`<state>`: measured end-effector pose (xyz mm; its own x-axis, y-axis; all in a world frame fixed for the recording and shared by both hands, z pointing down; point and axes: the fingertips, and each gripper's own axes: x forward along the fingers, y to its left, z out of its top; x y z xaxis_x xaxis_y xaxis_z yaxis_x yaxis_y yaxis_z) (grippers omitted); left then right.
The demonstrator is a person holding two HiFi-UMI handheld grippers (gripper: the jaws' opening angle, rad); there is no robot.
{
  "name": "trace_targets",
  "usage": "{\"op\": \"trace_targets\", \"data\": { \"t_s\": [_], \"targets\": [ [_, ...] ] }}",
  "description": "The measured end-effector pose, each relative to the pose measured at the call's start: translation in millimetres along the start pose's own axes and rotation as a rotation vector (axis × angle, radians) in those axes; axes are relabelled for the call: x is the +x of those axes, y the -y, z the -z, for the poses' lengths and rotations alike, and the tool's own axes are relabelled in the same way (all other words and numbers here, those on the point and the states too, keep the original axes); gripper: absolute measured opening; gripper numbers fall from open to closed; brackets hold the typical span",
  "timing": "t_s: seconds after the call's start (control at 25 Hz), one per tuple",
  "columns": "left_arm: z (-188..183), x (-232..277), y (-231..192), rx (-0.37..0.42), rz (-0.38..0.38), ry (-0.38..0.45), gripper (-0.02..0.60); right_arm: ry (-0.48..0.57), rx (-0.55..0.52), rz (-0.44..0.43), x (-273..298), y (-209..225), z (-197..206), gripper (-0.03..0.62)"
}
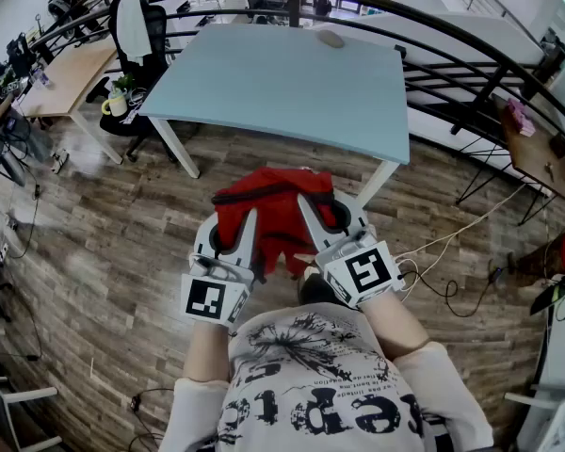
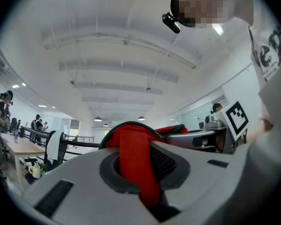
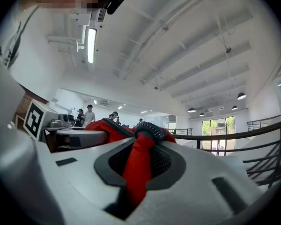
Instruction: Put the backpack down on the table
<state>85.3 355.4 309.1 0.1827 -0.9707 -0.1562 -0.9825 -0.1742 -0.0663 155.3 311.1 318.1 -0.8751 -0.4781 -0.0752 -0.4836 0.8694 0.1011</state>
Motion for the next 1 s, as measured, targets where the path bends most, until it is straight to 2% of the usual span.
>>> {"op": "trace_targets", "data": {
  "t_s": [0.4,0.64,1.0],
  "targets": [
    [4,-2,-2,-0.006,-0.005,-0.012,0.038,-0.010,0.002,-0.002,2,-2,6,0.037],
    [17,6,-9,-0.016,-0.011,-0.044,0.037,-0.033,0.045,0.004,12,5,19,0.040],
    [46,48,-47,-0.028,-0.049,-0.087,0.038,-0.057,0.086,-0.033,66,37,46,0.044]
  ]
}}
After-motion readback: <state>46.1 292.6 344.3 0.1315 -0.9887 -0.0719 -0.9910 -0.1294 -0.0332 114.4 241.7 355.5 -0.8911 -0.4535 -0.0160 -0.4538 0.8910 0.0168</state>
